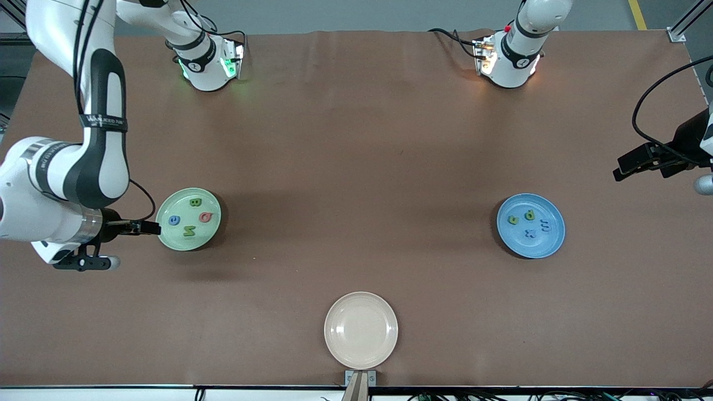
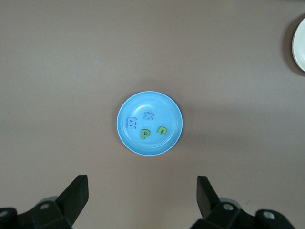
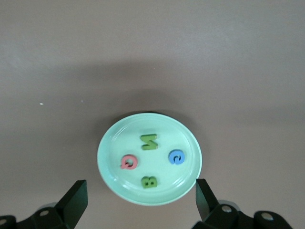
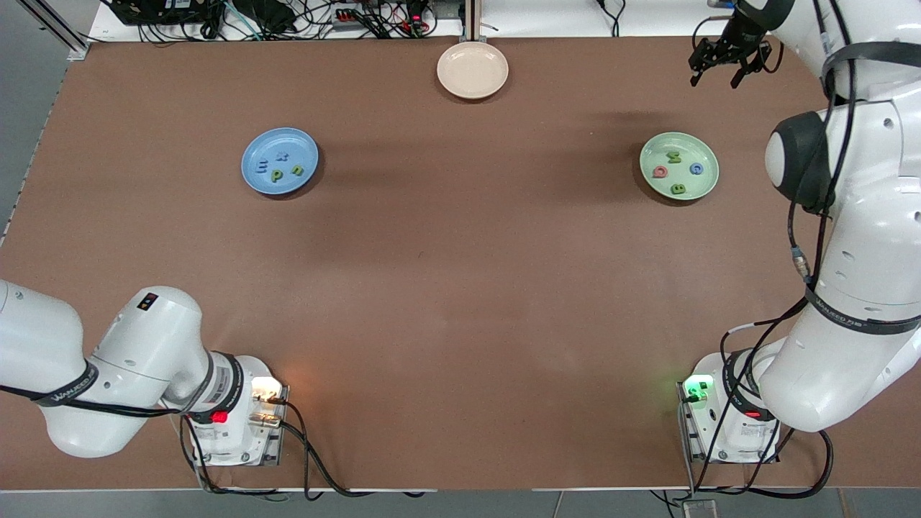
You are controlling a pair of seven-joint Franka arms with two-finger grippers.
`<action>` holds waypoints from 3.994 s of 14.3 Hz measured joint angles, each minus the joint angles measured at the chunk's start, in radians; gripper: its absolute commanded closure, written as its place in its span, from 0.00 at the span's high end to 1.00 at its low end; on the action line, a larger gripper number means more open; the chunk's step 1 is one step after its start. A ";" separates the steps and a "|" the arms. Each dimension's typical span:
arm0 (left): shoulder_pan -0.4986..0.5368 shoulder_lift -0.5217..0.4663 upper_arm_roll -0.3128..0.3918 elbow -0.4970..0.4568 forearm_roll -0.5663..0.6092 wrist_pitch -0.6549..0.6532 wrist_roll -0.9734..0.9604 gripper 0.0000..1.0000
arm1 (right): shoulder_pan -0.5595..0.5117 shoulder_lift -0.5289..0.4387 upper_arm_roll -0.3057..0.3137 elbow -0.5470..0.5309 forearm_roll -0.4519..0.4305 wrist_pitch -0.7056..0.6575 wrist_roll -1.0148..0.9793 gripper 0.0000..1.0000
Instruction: Sort upper and lower case letters into plates
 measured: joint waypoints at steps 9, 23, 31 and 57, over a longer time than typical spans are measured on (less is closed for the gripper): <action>-0.116 0.016 0.128 0.069 0.000 -0.005 0.065 1.00 | -0.421 -0.223 0.578 0.010 -0.355 -0.085 0.237 1.00; -0.803 -0.096 0.927 0.210 -0.207 -0.097 0.210 1.00 | -0.510 -0.344 0.647 0.011 -0.379 -0.230 0.213 1.00; -1.117 -0.164 1.331 0.210 -0.310 -0.099 0.269 1.00 | -0.529 -0.344 0.647 0.086 -0.379 -0.306 0.213 1.00; -1.221 -0.370 1.449 0.074 -0.330 -0.083 0.258 1.00 | -0.531 -0.563 0.651 -0.046 -0.359 -0.361 0.213 1.00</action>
